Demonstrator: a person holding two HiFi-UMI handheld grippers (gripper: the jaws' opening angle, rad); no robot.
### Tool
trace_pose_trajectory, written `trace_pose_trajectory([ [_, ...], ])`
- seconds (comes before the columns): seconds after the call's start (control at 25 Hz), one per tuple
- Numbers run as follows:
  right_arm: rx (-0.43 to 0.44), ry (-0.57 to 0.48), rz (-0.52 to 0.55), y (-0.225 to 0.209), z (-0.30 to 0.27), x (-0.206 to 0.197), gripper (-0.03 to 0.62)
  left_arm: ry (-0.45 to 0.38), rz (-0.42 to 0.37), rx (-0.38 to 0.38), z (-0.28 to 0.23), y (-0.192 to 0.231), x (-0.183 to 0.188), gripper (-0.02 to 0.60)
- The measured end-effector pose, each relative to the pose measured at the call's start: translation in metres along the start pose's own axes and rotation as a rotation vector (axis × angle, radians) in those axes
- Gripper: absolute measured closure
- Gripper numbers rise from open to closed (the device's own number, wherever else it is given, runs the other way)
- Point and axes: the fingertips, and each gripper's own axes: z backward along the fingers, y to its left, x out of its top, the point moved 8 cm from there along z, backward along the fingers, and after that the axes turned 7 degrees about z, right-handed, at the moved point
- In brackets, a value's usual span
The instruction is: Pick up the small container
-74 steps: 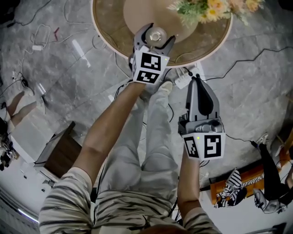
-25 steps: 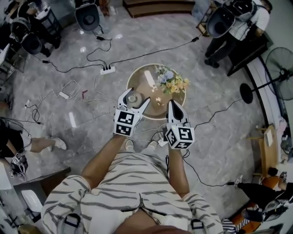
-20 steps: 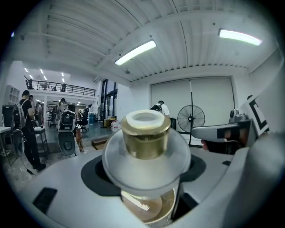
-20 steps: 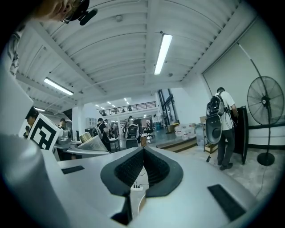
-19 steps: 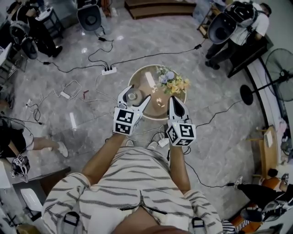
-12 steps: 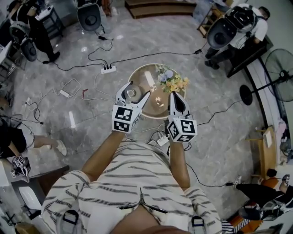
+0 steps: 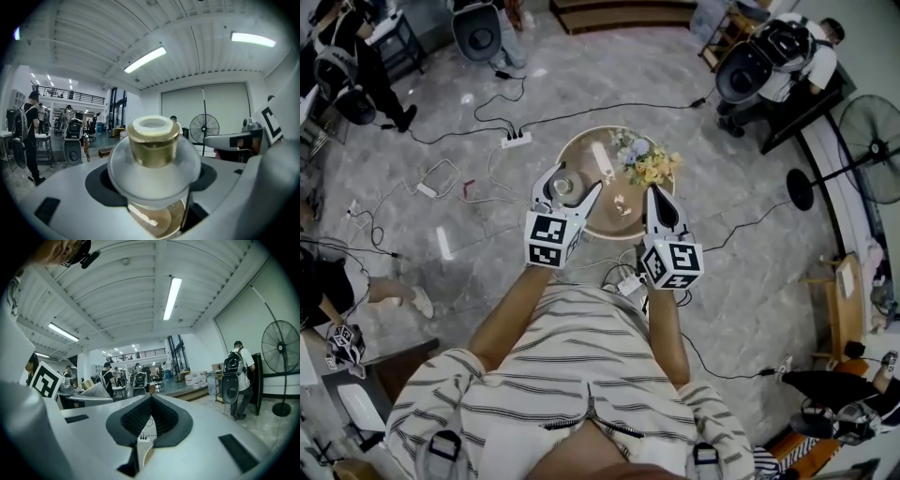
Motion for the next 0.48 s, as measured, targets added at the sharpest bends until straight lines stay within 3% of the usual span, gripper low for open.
trace_pose_trajectory([
  [0.24,-0.005,0.009,-0.005,-0.017,-0.002,-0.008,0.592,0.009,0.009,0.002,-0.015,-0.005,-0.007,0.252],
  [0.48,-0.001,-0.013,0.009,-0.011,0.039,-0.023,0.592,-0.016,0.003,0.008,0.014,-0.032,-0.028,0.252],
])
